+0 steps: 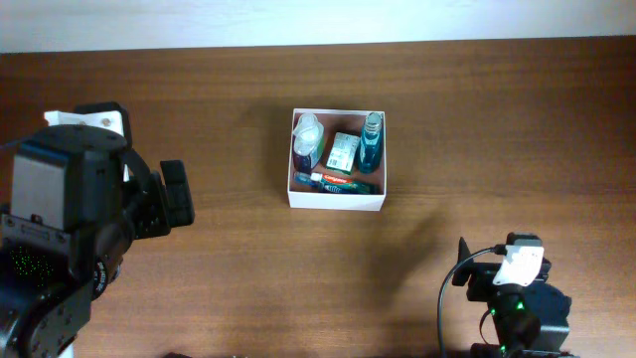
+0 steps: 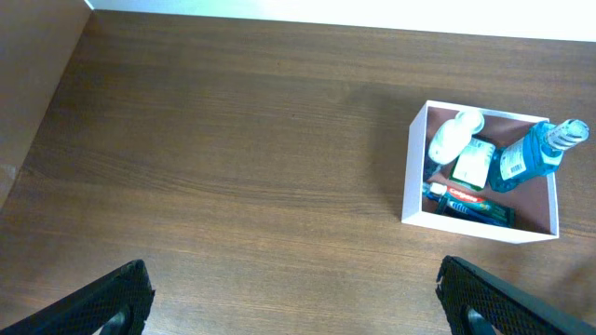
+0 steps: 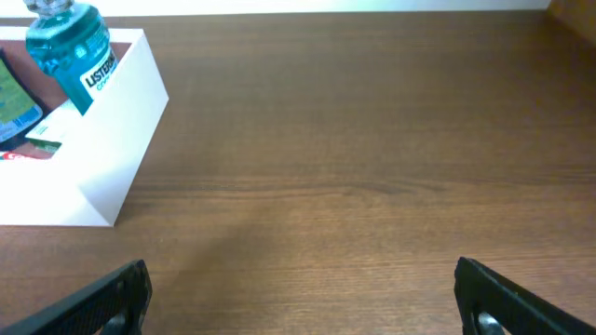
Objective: Pack container
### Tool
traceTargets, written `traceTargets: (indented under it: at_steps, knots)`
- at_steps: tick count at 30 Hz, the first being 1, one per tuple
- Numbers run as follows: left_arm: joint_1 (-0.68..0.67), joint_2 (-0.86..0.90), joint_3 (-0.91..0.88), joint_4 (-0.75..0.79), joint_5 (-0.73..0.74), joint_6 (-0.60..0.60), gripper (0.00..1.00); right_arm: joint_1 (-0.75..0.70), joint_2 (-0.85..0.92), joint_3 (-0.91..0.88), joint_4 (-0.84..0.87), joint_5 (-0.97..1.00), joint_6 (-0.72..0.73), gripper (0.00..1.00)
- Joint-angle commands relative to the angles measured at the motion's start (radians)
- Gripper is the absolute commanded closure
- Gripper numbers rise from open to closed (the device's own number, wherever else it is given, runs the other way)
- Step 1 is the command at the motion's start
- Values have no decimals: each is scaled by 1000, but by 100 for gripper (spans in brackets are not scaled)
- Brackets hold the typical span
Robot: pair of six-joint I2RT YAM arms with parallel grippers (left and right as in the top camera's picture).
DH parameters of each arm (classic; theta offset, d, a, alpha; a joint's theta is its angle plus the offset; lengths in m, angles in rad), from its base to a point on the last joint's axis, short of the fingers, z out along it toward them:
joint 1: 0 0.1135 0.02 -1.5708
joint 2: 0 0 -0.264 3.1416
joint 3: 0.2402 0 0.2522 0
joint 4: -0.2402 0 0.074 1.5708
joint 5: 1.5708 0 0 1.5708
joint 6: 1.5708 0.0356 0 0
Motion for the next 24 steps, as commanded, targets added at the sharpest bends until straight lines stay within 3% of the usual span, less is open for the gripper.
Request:
traceTargets:
  at_steps: [1,24]
  knots:
    - [6,0,-2,0,-14,1,0,-8,-63,-59,9,-39,5,1]
    - [6,0,-2,0,-14,1,1,-8,-81,-133,9,-103,5,1]
